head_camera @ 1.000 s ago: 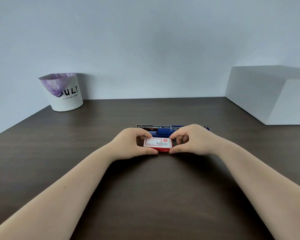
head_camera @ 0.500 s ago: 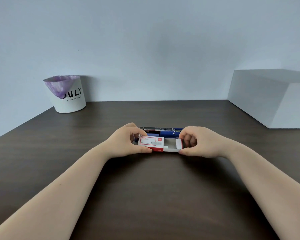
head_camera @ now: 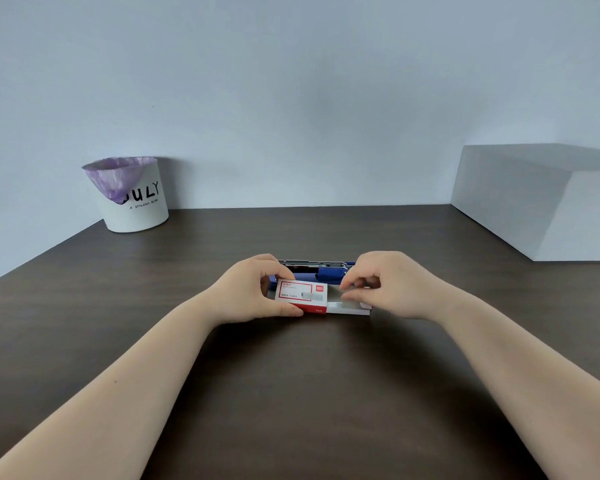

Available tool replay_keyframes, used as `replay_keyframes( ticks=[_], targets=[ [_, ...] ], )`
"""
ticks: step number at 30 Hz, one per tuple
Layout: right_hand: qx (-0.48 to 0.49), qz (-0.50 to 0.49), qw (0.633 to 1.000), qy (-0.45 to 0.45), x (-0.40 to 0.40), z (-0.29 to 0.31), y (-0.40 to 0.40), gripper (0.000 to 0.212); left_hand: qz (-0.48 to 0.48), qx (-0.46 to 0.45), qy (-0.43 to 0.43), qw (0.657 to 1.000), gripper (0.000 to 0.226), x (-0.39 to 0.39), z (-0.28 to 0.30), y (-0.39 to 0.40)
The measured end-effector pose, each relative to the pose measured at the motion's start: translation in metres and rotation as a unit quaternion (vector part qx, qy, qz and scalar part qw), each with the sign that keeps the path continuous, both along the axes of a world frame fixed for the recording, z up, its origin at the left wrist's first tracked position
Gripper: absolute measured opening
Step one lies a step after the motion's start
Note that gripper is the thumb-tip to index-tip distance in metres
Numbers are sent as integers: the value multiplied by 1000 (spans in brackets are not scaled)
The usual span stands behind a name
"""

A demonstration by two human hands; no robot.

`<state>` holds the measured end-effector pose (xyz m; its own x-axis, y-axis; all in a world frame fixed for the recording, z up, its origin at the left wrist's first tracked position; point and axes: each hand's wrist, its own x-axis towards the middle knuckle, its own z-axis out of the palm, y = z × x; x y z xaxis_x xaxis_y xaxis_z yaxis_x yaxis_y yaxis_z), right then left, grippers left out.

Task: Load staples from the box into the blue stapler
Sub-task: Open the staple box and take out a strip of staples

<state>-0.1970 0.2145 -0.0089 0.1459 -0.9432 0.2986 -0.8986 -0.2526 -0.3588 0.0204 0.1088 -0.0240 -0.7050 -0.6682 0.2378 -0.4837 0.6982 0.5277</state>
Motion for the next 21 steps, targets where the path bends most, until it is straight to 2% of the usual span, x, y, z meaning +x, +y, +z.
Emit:
replay_keyframes(
  ticks=[14,18,21],
  targets=[
    [85,24,992,86,7,2,-5,20,0,-18,-26,999,42,-1,-1,-1],
    [62,8,996,63,4,2,-4,13,1,-9,-23,1000,42,0,-1,-1],
    [35,-45,998,-12,-5,9,1,6,9,-7,-22,1000,42,0,-1,-1]
  ],
)
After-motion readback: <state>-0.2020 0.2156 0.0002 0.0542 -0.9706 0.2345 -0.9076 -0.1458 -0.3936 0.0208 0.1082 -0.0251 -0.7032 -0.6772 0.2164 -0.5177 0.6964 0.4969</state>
